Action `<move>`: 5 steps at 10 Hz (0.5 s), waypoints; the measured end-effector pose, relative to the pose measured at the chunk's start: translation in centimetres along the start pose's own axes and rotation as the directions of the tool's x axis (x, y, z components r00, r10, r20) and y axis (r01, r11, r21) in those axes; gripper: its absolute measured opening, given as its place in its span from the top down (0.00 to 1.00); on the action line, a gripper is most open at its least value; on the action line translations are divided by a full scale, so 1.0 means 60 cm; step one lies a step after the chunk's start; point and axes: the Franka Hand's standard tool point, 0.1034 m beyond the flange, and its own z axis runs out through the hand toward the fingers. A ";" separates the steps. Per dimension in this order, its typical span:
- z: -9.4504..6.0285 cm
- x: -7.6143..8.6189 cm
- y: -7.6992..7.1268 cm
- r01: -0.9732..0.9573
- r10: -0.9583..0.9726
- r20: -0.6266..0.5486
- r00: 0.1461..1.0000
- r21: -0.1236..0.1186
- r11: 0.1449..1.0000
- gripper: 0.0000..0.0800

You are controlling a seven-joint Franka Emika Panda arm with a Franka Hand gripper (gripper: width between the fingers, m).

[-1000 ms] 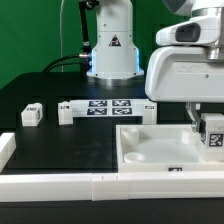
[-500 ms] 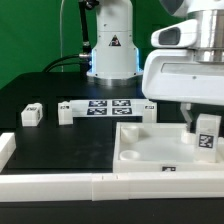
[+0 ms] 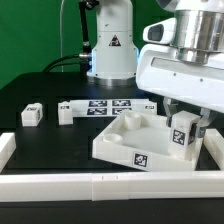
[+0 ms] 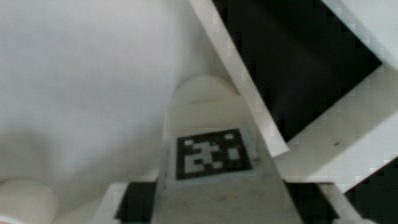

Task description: Assemble one leg

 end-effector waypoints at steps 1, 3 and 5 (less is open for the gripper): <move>0.000 -0.001 -0.001 0.002 -0.002 0.000 1.000 0.001 1.000 0.58; 0.000 -0.002 -0.001 0.003 -0.003 0.000 1.000 0.001 1.000 0.37; 0.000 -0.002 -0.001 0.003 -0.003 0.001 1.000 0.001 1.000 0.20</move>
Offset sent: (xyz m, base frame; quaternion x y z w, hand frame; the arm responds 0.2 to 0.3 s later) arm 0.0000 0.0000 0.0000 0.0000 0.0000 0.0000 1.0000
